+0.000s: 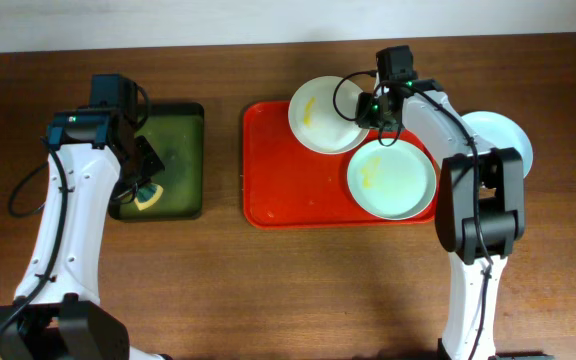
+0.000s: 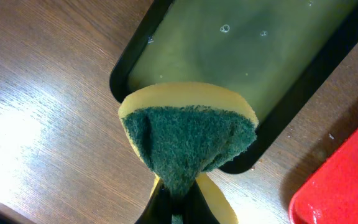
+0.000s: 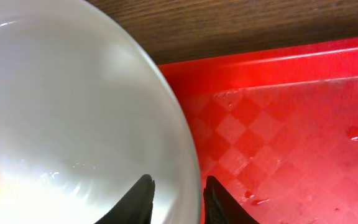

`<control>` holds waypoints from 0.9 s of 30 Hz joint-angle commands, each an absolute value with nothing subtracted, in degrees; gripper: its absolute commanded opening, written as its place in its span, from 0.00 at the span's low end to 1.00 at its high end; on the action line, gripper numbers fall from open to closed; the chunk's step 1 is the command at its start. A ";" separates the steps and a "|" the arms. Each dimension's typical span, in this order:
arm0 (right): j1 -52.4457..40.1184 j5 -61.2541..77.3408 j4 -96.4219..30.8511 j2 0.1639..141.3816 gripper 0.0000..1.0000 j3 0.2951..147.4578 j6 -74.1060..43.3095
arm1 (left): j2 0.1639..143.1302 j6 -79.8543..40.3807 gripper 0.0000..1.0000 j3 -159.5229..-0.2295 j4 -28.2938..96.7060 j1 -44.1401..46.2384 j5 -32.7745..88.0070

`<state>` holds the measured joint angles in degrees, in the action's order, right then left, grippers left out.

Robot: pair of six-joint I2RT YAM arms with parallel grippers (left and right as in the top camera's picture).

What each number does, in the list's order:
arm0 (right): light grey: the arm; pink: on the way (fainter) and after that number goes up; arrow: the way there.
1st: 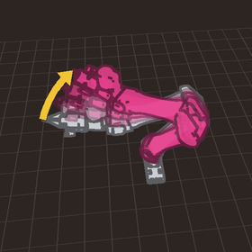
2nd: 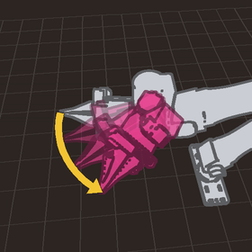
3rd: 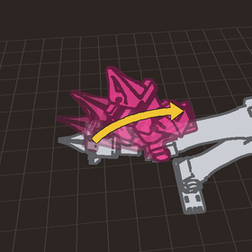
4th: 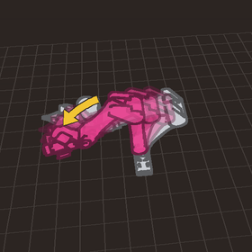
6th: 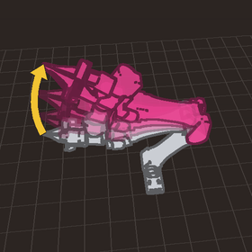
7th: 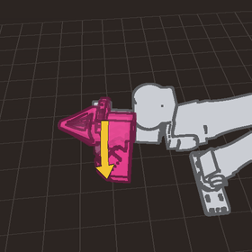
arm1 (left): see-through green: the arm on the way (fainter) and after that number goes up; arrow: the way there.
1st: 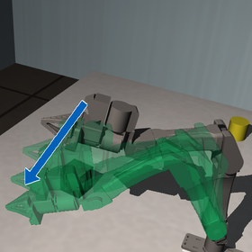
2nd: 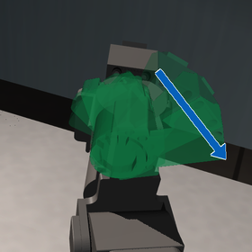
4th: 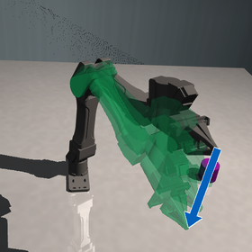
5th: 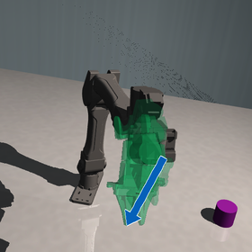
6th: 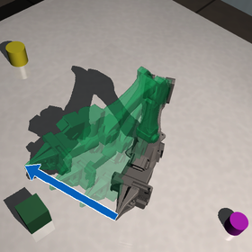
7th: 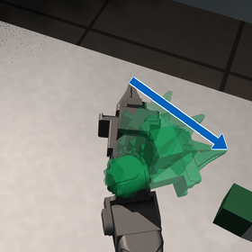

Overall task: Clean dirty plates on tray and stack at the side
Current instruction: 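Grasp the cream plate rim with the right gripper, then scrub the cream plate with the sponge in the left gripper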

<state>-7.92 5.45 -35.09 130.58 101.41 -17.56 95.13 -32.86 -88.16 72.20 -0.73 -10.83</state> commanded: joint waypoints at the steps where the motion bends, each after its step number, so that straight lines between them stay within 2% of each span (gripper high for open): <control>1: -9.34 5.78 -35.64 131.63 0.26 101.49 -17.69 | 94.59 -33.61 0.00 -87.99 72.16 -0.82 -10.24; 3: -10.57 5.78 -36.45 131.63 0.17 101.25 -17.69 | 94.59 -33.61 0.00 -87.99 72.01 -0.80 -10.24; 6: -12.84 8.01 -37.91 131.63 0.11 101.16 -17.58 | 94.59 -33.58 0.00 -87.99 71.90 -0.80 -10.24; 7: -14.46 7.97 -39.07 131.63 0.04 101.14 -16.88 | 94.59 -32.95 0.00 -87.99 71.55 -0.75 -10.20; 10: -17.10 8.16 -42.74 131.63 0.04 101.14 -15.51 | 94.59 -31.18 0.00 -87.99 71.02 0.84 -9.58; 12: -17.74 12.80 -48.42 131.63 0.04 101.14 -9.43 | 94.59 -30.89 0.00 -87.99 70.04 3.53 -9.58; 15: -17.63 12.91 -51.79 131.63 0.05 101.16 -6.50 | 94.78 -30.35 0.00 -87.99 67.07 7.66 -7.84; 17: -17.63 12.91 -53.17 131.63 0.19 101.16 -5.76 | 95.61 -30.39 0.00 -87.99 63.61 10.26 -6.02; 21: -17.63 12.88 -51.62 131.63 0.18 101.14 -5.78 | 101.86 -34.11 0.00 -87.99 53.30 16.53 0.54; 22: -17.63 12.88 -51.42 131.63 0.07 101.14 -5.78 | 104.55 -34.09 0.00 -87.99 50.28 18.44 1.76; 23: -17.63 12.88 -51.37 131.63 0.04 101.14 -5.78 | 106.56 -34.09 0.00 -87.99 48.12 19.70 2.26; 27: -17.63 12.88 -50.54 131.63 0.05 101.14 -5.80 | 114.50 -35.46 0.00 -87.99 40.12 23.97 2.63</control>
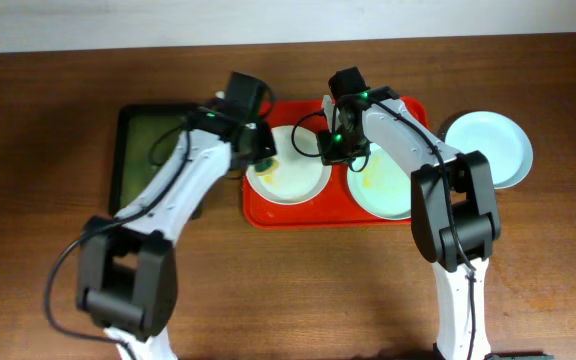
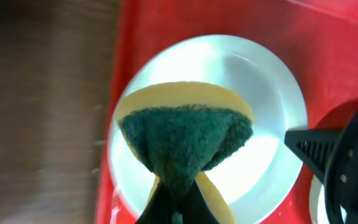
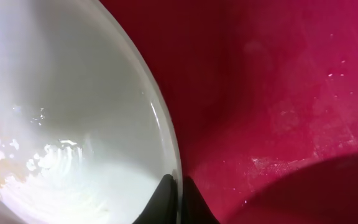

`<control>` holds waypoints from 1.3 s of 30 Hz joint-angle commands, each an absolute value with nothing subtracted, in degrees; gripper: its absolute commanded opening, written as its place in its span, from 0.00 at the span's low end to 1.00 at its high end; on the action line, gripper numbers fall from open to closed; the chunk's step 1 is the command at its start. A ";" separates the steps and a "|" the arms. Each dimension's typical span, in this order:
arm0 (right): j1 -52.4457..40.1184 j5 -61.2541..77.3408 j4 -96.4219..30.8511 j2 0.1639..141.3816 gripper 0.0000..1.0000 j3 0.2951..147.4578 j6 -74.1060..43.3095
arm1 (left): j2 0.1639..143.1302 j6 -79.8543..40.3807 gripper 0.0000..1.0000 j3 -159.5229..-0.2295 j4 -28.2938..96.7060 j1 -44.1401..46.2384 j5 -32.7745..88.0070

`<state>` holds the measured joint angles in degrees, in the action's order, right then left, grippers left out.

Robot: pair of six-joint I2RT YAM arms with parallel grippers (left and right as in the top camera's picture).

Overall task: Clean dirty plates on tray and stack at the side
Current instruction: 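Scrub the cream plate with the sponge in the left gripper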

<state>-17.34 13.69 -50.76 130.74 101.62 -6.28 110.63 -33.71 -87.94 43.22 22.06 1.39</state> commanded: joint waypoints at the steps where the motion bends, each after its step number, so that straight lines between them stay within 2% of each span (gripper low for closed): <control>1: -17.63 12.86 -50.54 131.63 0.05 101.14 -5.80 | 115.87 -35.64 0.00 -87.99 38.39 24.32 2.66; 7: -17.61 12.88 -49.67 131.63 0.05 101.14 -5.80 | 122.39 -36.45 0.00 -87.99 33.08 24.38 3.09; 10: -17.63 12.86 -49.67 131.63 0.04 101.14 -5.80 | 125.62 -35.66 0.00 -87.99 32.99 24.34 -3.75; 13: -17.61 12.86 -49.67 131.63 0.04 101.14 -5.78 | 125.75 -22.63 0.00 -88.05 34.22 24.12 -9.69; 15: -17.63 12.84 -49.67 131.63 0.04 101.14 -5.78 | 125.32 -21.23 0.00 -88.92 38.85 24.12 -20.58; 17: -17.61 12.84 -49.58 131.63 0.04 101.14 -5.78 | 123.85 -21.08 0.00 -91.20 42.72 24.12 -24.93; 19: -17.61 12.84 -49.45 131.63 0.04 101.14 -5.78 | 120.92 -21.10 0.00 -94.02 44.49 24.25 -22.35; 23: -17.63 12.86 -49.39 131.63 0.05 101.14 -5.80 | 118.30 -25.87 0.00 -94.52 43.97 24.25 3.62; 30: -17.63 12.86 -49.10 131.63 0.04 101.16 -5.82 | 118.39 -28.67 0.00 -85.25 36.01 25.15 6.17; 33: -17.61 12.86 -49.06 131.63 0.05 101.14 -5.80 | 118.39 -28.64 0.00 -80.40 33.06 25.15 -0.71; 37: -17.61 12.84 -49.06 131.63 0.04 101.14 -5.80 | 117.95 -28.62 0.00 -79.55 38.24 24.91 -25.34; 39: -17.61 12.84 -49.04 131.63 0.05 101.14 -5.80 | 116.66 -26.11 0.00 -80.99 38.83 24.91 -29.45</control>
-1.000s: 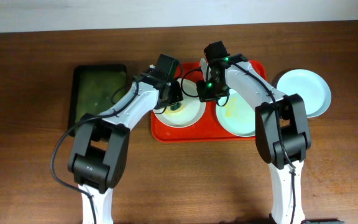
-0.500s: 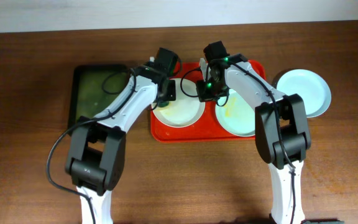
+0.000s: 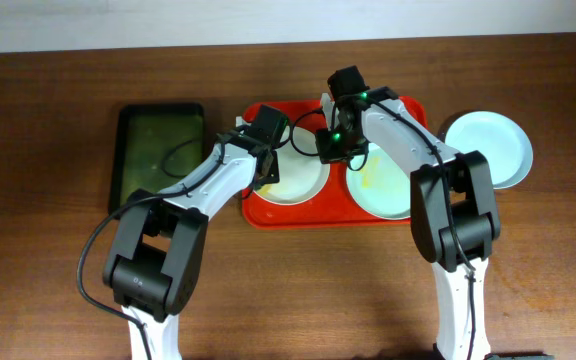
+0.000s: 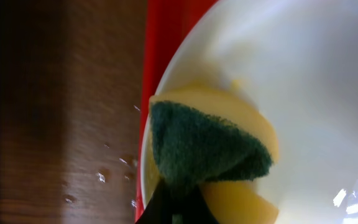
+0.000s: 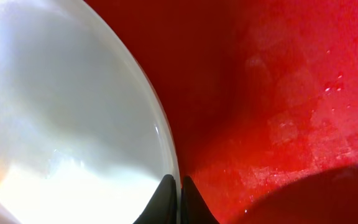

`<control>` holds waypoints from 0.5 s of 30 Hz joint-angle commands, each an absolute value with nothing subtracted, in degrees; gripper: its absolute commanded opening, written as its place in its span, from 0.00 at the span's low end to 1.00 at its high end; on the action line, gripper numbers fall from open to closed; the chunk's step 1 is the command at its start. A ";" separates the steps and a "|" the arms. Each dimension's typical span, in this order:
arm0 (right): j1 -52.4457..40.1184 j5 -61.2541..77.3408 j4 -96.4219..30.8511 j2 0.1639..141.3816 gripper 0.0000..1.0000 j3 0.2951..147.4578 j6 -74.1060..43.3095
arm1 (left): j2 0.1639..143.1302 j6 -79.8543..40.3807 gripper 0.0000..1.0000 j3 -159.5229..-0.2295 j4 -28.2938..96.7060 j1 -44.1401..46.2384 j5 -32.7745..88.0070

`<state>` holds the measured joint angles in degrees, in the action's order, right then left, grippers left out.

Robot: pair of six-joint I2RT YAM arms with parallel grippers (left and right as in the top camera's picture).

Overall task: Clean dirty plates on tray and stack at the side
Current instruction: 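Scrub the cream plate with the sponge in the left gripper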

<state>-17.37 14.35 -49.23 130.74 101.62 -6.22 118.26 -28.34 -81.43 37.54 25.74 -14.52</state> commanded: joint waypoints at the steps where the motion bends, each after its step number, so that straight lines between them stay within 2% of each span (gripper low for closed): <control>1: -17.61 12.84 -48.90 131.63 0.04 101.14 -5.80 | 115.52 -25.41 0.00 -82.56 38.85 24.91 -29.39; 2: -17.61 12.84 -48.73 131.63 0.05 101.16 -5.80 | 114.59 -25.41 0.00 -83.74 38.46 24.93 -28.10; 5: -17.63 12.86 -48.58 131.63 0.04 101.14 -5.80 | 114.08 -25.43 0.00 -84.49 31.09 24.91 -8.08; 8: -17.61 12.86 -48.60 131.63 0.04 101.14 -5.80 | 116.53 -26.28 0.00 -84.49 24.16 25.04 3.25; 12: -17.61 12.84 -48.62 131.63 0.05 101.14 -5.80 | 121.51 -26.02 0.00 -84.49 23.62 24.21 -0.64; 15: -17.61 12.84 -48.62 131.63 0.04 101.14 -5.80 | 122.67 -25.96 0.00 -84.49 26.46 22.44 -11.31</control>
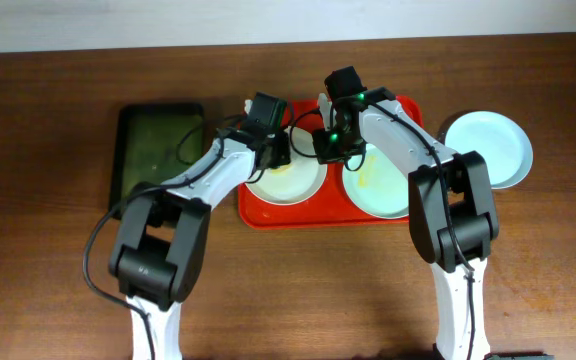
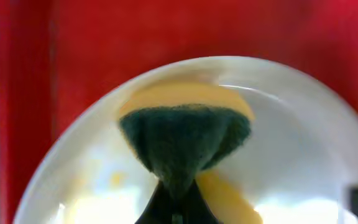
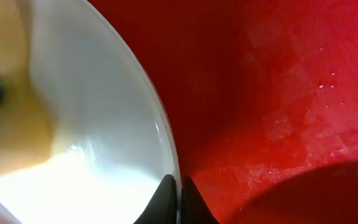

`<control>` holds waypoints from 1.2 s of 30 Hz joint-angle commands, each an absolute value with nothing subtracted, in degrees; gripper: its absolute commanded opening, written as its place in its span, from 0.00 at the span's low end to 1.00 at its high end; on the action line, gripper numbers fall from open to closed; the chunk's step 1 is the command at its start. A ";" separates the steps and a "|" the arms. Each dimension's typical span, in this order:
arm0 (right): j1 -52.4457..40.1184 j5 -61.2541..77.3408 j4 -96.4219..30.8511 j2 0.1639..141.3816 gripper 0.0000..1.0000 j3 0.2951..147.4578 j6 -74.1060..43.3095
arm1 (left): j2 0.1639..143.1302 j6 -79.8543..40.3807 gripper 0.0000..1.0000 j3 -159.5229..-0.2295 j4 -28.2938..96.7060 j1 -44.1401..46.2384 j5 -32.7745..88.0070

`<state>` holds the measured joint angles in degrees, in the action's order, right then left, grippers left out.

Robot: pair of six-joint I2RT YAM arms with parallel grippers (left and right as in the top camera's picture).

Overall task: Clean dirty plates on tray and stack at the side
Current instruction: 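Scrub the cream plate with the sponge in the left gripper, then lift the cream plate with the right gripper onto the blue plate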

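Note:
A white plate (image 1: 290,180) with yellow smears lies at the left of the red tray (image 1: 326,215). My left gripper (image 2: 176,205) is shut on a folded yellow-and-green sponge (image 2: 185,134), which presses into that plate (image 2: 278,155) near its far rim. My right gripper (image 3: 178,186) is shut on the plate's right rim (image 3: 164,130), holding it. A second dirty plate (image 1: 380,180) lies at the tray's right. A clean pale-blue plate (image 1: 493,140) sits on the table to the right of the tray.
A dark tub of greenish water (image 1: 155,150) stands left of the tray. The two arms cross closely above the left plate. Brown tabletop (image 1: 298,290) lies in front of the tray.
The sponge has moved from the plate's left edge to its far side, near the tray's back. My right gripper still grips the same rim, unmoved.
At first my left gripper held the sponge over the water tub while my right stood open round a plate's rim at the tray's back. Then the plate lay at the tray's left, my right gripper shut on it, sponge above. Since then the sponge has rubbed different parts.

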<state>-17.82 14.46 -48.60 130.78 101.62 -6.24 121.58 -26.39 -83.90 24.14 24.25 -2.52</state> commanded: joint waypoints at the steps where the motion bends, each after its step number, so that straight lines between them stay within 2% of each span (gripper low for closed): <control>1: -17.61 12.84 -48.62 131.63 0.04 101.14 -5.78 | 122.67 -24.12 0.00 -84.49 28.05 21.65 -13.91; 5: -17.61 11.38 -48.53 131.63 0.04 101.14 -5.82 | 120.01 -23.51 0.00 -84.62 34.48 18.65 -18.41; 8: -17.63 11.38 -48.12 131.61 0.04 101.16 -5.80 | 109.49 -23.51 0.00 -84.62 38.06 18.57 -18.44; 12: -17.74 11.38 -50.26 126.80 0.04 103.04 -5.78 | 95.07 -24.80 0.00 -84.60 53.87 17.72 -19.38; 14: -18.96 7.84 -52.05 121.05 0.04 104.79 -5.78 | 90.11 -24.77 0.00 -84.60 60.58 14.15 -19.97; 18: -27.42 -21.98 -54.15 108.95 0.04 106.08 -5.37 | 89.12 -24.80 0.00 -84.47 64.36 7.68 -15.03; 24: -43.94 -65.41 -52.38 103.57 0.04 106.08 19.03 | 89.12 -24.80 0.00 -84.47 64.58 6.42 -14.72; 27: -47.64 -75.20 -48.49 103.59 0.04 106.08 32.88 | 89.12 -24.80 0.00 -84.47 64.51 6.42 -14.72; 30: -48.38 -81.69 -43.92 103.59 0.04 106.08 40.82 | 89.12 -24.80 0.00 -84.47 64.36 6.42 -14.48; 36: -48.36 -78.63 -42.19 103.61 0.04 106.08 38.81 | 89.12 -24.80 0.00 -84.47 63.75 6.44 -14.31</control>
